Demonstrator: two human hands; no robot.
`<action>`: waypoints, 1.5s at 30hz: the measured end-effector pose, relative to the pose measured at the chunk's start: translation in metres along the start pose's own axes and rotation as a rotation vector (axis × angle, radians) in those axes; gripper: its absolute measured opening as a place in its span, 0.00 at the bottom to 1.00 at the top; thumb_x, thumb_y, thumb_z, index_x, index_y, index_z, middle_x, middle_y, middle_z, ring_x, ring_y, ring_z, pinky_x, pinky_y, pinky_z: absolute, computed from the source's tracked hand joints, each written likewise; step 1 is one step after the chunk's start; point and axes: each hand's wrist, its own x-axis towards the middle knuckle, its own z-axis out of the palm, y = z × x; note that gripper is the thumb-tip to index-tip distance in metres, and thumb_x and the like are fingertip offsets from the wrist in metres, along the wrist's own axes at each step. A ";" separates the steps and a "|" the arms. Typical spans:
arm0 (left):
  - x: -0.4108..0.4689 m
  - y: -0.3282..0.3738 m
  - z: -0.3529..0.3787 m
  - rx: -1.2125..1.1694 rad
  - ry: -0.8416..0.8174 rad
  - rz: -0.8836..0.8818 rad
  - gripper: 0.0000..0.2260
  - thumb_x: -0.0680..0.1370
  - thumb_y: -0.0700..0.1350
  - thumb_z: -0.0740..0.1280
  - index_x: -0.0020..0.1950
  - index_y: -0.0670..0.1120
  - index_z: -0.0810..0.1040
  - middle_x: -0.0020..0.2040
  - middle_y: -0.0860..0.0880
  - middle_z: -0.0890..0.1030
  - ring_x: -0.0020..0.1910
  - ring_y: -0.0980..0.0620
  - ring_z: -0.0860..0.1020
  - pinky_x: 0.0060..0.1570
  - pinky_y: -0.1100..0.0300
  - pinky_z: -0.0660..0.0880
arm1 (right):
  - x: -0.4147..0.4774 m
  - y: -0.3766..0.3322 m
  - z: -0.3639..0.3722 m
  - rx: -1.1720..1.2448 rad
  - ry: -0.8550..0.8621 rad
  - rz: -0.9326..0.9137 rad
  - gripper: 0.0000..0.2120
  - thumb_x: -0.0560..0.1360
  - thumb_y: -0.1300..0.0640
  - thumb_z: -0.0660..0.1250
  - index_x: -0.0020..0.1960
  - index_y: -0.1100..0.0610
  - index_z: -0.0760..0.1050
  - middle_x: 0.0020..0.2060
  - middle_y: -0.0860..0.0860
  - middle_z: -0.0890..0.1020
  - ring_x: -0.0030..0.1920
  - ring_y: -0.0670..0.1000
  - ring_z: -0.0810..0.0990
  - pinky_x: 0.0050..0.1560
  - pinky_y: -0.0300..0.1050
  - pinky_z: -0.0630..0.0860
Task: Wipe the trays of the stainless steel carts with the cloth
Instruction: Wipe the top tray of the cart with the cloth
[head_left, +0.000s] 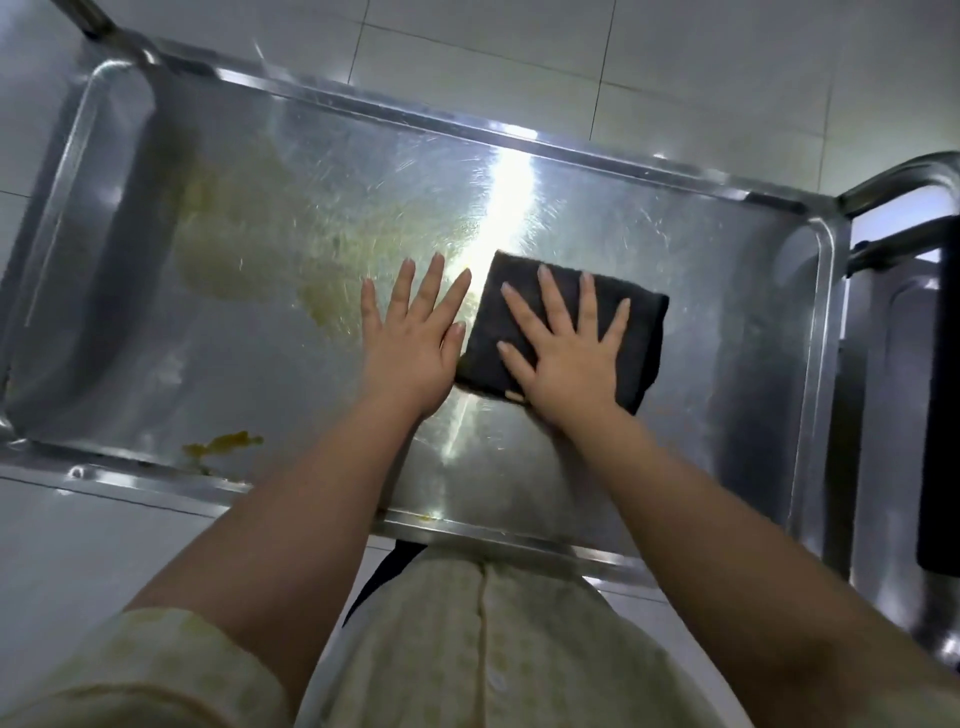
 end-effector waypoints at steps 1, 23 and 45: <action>0.000 0.000 0.000 0.000 0.002 -0.004 0.24 0.84 0.55 0.48 0.80 0.60 0.49 0.81 0.53 0.50 0.79 0.48 0.46 0.74 0.36 0.42 | 0.033 0.006 -0.007 0.008 -0.011 0.063 0.30 0.77 0.31 0.43 0.77 0.35 0.43 0.80 0.45 0.46 0.78 0.61 0.41 0.70 0.75 0.37; 0.002 0.005 -0.004 0.019 -0.028 -0.036 0.24 0.83 0.56 0.49 0.80 0.60 0.51 0.81 0.53 0.50 0.79 0.47 0.46 0.74 0.39 0.37 | 0.027 0.056 -0.014 0.007 -0.030 0.070 0.31 0.76 0.31 0.43 0.77 0.35 0.44 0.80 0.45 0.47 0.78 0.62 0.42 0.70 0.74 0.36; 0.010 0.029 -0.011 0.019 -0.083 0.001 0.24 0.83 0.51 0.51 0.80 0.54 0.52 0.81 0.50 0.51 0.79 0.43 0.46 0.72 0.33 0.39 | 0.034 0.122 -0.027 0.043 -0.090 0.198 0.30 0.76 0.28 0.42 0.76 0.31 0.39 0.79 0.43 0.42 0.77 0.63 0.36 0.67 0.76 0.32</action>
